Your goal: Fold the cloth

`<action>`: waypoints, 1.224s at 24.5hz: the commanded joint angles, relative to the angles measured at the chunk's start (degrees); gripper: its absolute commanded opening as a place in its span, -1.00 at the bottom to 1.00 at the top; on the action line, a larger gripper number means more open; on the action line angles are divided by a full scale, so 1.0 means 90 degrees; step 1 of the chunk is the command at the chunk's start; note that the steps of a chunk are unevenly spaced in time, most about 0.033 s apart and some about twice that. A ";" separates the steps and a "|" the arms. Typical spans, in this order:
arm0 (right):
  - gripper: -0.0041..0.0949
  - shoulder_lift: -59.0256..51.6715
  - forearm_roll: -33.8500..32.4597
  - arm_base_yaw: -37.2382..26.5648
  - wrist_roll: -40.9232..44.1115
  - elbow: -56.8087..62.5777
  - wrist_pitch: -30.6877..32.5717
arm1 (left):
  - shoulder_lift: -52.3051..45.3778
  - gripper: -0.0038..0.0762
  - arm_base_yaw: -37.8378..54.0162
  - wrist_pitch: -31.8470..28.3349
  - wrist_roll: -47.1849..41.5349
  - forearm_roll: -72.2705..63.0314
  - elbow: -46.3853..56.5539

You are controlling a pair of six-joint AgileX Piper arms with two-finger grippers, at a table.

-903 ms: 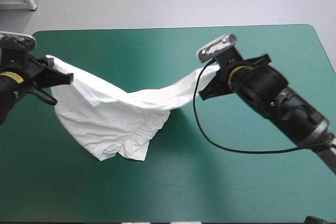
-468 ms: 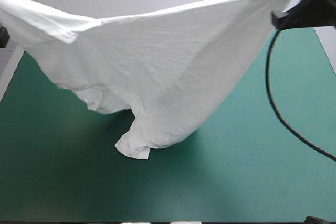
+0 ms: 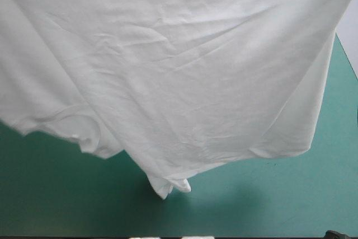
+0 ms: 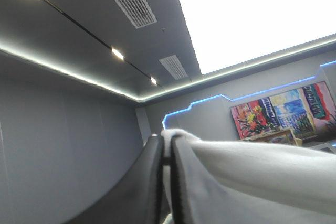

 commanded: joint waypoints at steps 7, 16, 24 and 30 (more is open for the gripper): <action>-0.95 0.0374 -0.0926 -0.0031 0.0335 -0.0050 -0.0508 | 0.0697 -0.86 -0.0002 -0.0030 0.0089 0.0139 0.0046; -0.95 0.2679 -0.0061 -0.1212 0.0928 -0.0050 0.0161 | 0.1926 -0.86 -0.0002 0.0428 -0.0116 -0.0135 0.1543; -0.95 0.4914 0.0948 -0.2417 0.1355 -0.0063 -0.1521 | 0.3230 -0.86 -0.0002 -0.0709 -0.0576 -0.0117 0.2592; -0.95 0.5697 0.2014 -0.2922 0.0828 -0.0063 -0.1797 | 0.4207 -0.86 -0.0002 -0.1306 -0.0576 0.0205 0.2607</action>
